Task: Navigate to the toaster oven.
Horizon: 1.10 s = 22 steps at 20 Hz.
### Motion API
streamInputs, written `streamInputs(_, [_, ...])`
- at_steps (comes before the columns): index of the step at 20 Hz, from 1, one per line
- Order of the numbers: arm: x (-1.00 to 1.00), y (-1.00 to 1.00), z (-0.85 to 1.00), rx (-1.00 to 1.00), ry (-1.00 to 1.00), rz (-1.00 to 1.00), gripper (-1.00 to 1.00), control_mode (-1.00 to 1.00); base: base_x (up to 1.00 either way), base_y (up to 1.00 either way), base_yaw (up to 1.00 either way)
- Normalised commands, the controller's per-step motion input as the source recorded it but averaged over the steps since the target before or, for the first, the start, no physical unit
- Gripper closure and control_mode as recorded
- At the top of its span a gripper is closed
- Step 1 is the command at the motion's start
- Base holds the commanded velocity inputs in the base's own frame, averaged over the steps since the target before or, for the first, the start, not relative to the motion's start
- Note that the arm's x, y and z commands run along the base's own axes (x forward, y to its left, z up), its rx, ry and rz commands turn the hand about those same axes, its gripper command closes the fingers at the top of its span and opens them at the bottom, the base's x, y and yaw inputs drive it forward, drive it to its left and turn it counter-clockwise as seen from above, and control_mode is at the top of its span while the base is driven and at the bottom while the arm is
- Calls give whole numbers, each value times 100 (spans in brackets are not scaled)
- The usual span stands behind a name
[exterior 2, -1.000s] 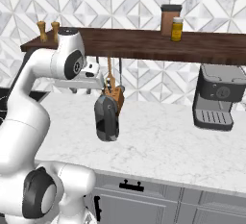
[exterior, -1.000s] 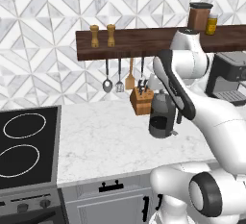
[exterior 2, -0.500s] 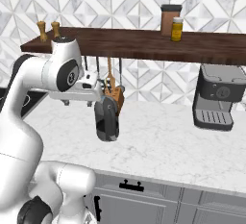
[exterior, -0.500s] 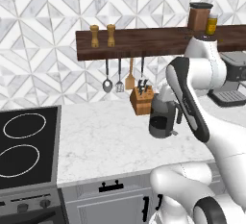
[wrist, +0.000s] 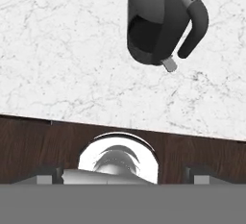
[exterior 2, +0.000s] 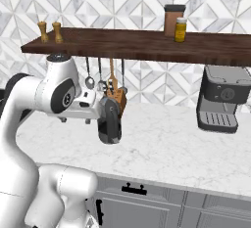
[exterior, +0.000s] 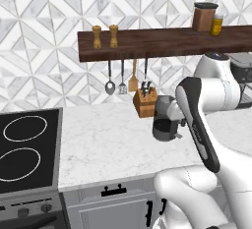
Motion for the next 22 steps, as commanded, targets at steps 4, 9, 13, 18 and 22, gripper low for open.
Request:
streamInputs(4, [-8,0,-7,0,0,0,-100,100,-28,0,3])
streamInputs(9, [0,0,0,0,0,0,-100,100,-32,0,15])
streamInputs(13, [0,0,0,0,0,0,-100,100,-37,0,30])
streamInputs(18, [0,0,0,0,0,0,-100,100,-21,0,57])
streamInputs(22, [0,0,0,0,0,0,-100,100,-8,0,62])
